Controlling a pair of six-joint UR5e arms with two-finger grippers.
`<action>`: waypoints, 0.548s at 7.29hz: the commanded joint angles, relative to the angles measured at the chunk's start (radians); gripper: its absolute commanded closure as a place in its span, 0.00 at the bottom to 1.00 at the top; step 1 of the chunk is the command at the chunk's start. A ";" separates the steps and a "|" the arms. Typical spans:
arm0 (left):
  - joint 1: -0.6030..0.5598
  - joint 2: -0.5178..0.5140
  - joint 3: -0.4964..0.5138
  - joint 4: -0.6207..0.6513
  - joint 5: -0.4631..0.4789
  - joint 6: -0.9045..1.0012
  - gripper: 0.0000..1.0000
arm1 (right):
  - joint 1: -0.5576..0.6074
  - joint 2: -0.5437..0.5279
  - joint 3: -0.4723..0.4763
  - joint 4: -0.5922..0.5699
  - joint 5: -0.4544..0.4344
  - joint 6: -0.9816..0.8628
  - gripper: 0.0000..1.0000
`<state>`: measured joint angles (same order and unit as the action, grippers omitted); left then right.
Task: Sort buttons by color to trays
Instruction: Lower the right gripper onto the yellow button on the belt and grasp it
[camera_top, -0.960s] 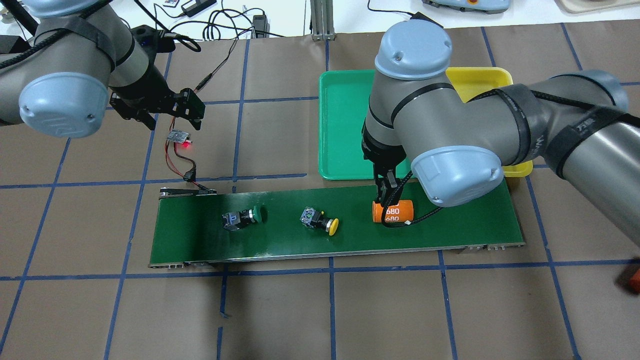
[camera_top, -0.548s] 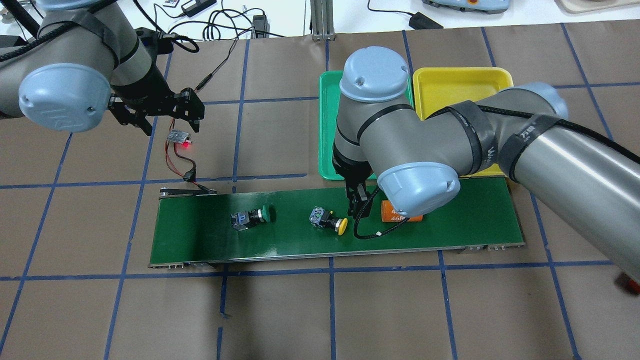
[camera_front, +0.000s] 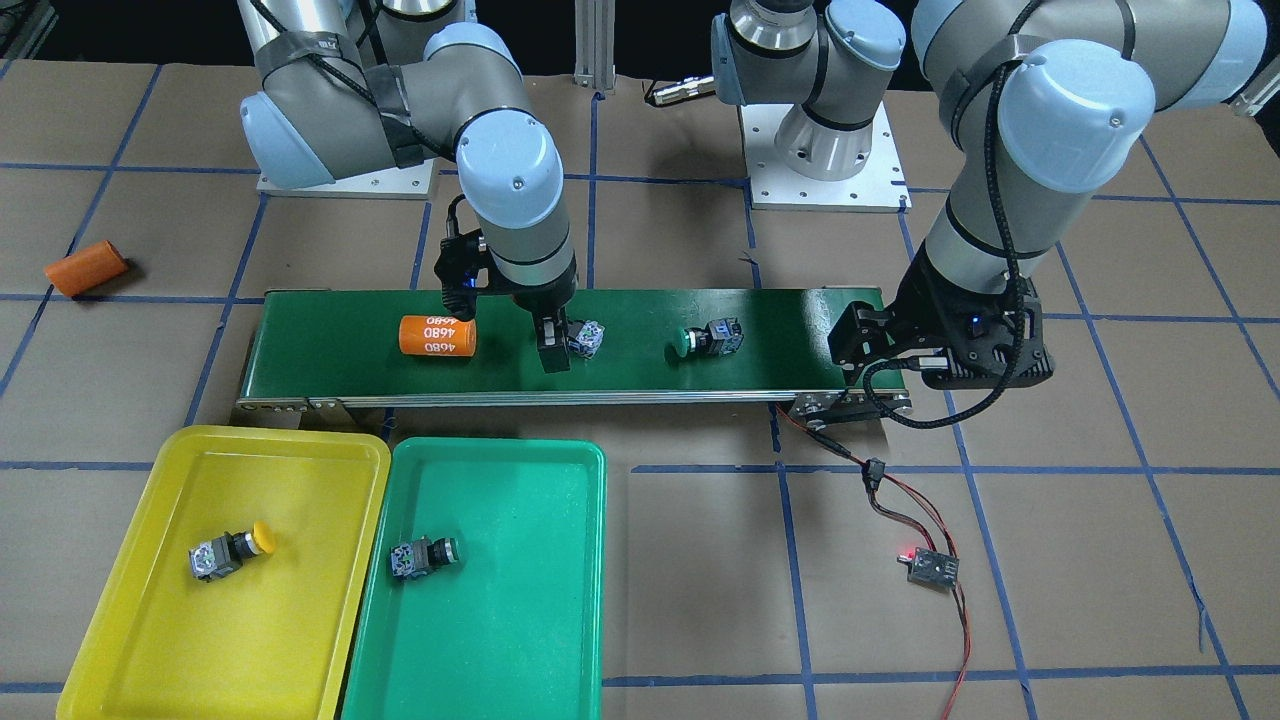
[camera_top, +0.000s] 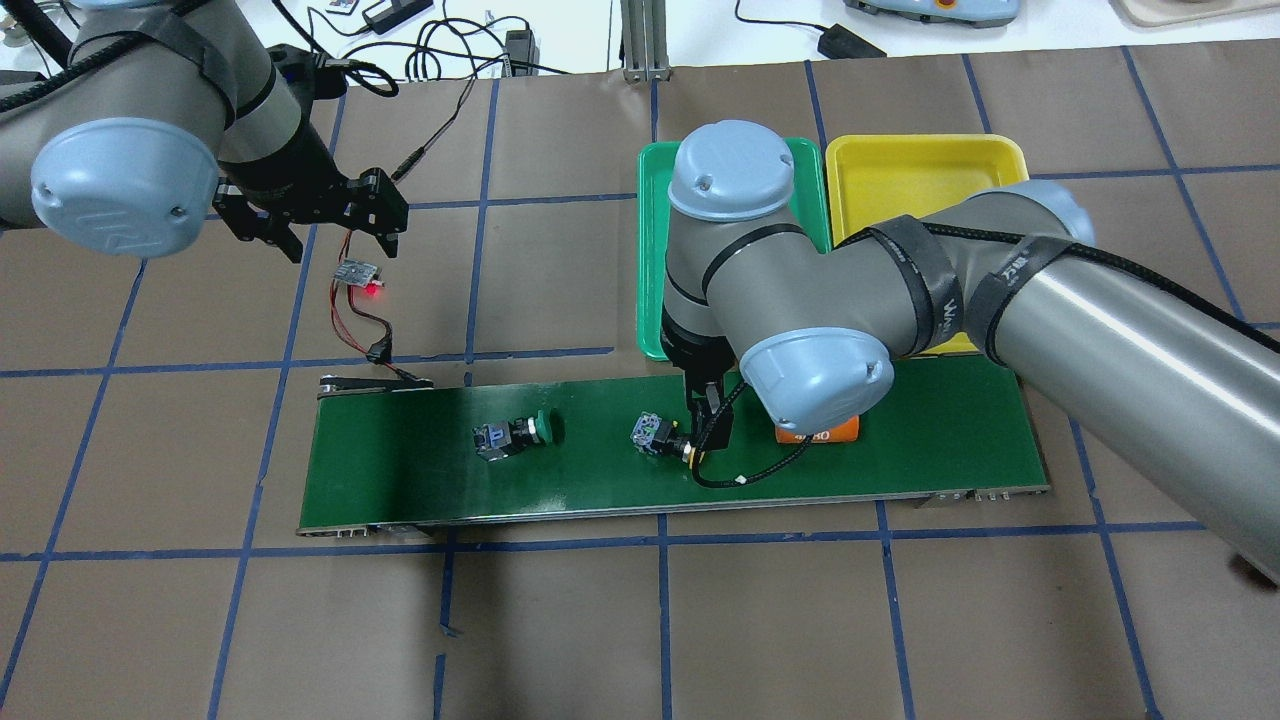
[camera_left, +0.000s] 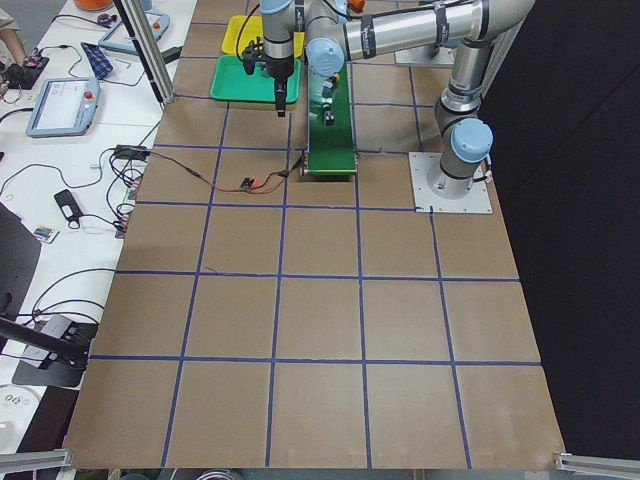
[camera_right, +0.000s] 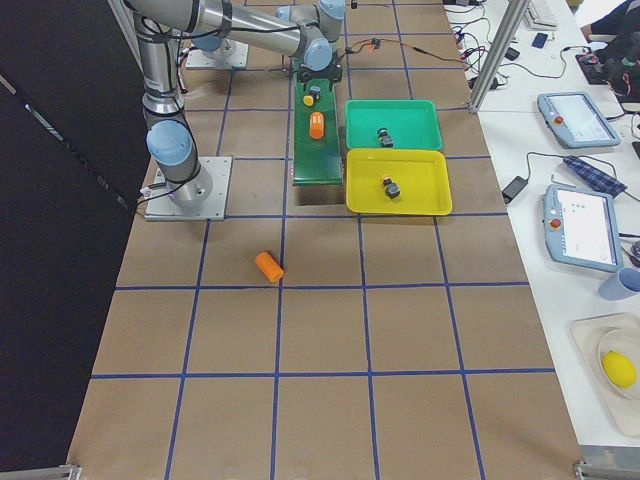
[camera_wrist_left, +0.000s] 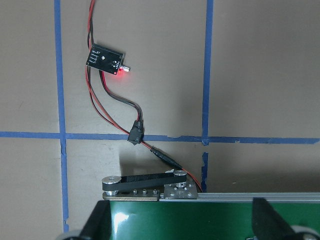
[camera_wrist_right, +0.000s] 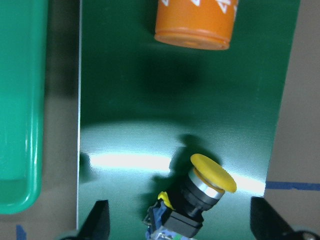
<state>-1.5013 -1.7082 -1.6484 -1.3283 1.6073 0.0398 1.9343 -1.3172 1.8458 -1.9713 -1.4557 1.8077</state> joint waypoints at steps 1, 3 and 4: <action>0.000 -0.001 0.001 0.000 -0.001 0.000 0.00 | -0.002 0.019 0.003 0.011 -0.002 0.004 0.00; 0.000 -0.002 0.002 0.001 -0.003 -0.001 0.00 | -0.005 0.018 0.022 0.012 0.002 0.001 0.00; 0.000 -0.002 0.002 0.001 -0.001 0.000 0.00 | -0.002 0.016 0.032 0.014 0.002 0.002 0.00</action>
<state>-1.5018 -1.7098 -1.6463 -1.3275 1.6055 0.0393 1.9317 -1.2985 1.8642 -1.9589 -1.4545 1.8092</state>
